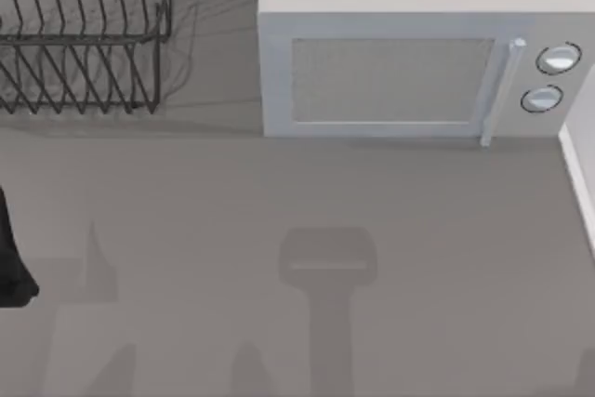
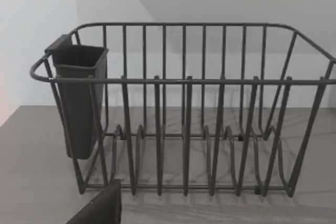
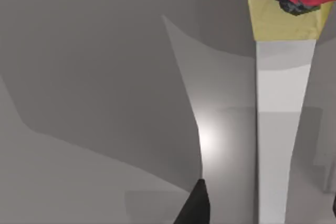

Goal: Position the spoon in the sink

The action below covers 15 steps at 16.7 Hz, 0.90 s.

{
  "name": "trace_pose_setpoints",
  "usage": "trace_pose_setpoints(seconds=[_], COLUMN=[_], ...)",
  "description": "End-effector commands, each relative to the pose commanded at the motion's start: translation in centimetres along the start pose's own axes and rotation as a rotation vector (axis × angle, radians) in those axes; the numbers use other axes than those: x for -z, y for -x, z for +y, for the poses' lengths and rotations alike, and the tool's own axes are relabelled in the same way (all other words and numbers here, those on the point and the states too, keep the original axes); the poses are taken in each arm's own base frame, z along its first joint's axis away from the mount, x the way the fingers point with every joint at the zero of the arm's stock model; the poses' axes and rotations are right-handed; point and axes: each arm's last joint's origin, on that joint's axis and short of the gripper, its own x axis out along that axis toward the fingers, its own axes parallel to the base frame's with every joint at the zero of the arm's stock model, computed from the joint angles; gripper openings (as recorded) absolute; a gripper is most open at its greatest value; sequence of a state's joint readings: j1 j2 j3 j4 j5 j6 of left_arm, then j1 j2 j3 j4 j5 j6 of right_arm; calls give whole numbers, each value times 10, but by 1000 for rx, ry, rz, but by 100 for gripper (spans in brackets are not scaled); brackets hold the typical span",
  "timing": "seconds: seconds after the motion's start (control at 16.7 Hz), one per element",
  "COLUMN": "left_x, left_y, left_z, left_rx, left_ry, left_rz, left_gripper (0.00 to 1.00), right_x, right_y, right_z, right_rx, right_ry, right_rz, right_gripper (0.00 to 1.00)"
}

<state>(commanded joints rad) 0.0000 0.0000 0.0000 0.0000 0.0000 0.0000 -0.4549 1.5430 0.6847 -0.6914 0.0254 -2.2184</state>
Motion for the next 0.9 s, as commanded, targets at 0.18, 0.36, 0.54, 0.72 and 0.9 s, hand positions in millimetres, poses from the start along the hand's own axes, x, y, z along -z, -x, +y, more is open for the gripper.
trace_pose_setpoints(seconds=[0.18,0.36,0.54,0.72,0.9], left_x=[0,0,0,0,0], left_y=[0,0,0,0,0], left_z=[0,0,0,0,0], left_rx=[0,0,0,0,0], left_ry=[0,0,0,0,0], left_rz=[0,0,0,0,0], left_gripper=[100,100,100,100,100], right_x=[4,4,3,2,2], right_y=[21,54,86,96,95], right_z=[-3,-2,0,1,1], right_rx=[-1,-25,-14,-1,-5], right_ry=[4,8,5,0,-1], right_rz=[0,-19,-11,-1,-4], right_gripper=[0,0,0,0,0])
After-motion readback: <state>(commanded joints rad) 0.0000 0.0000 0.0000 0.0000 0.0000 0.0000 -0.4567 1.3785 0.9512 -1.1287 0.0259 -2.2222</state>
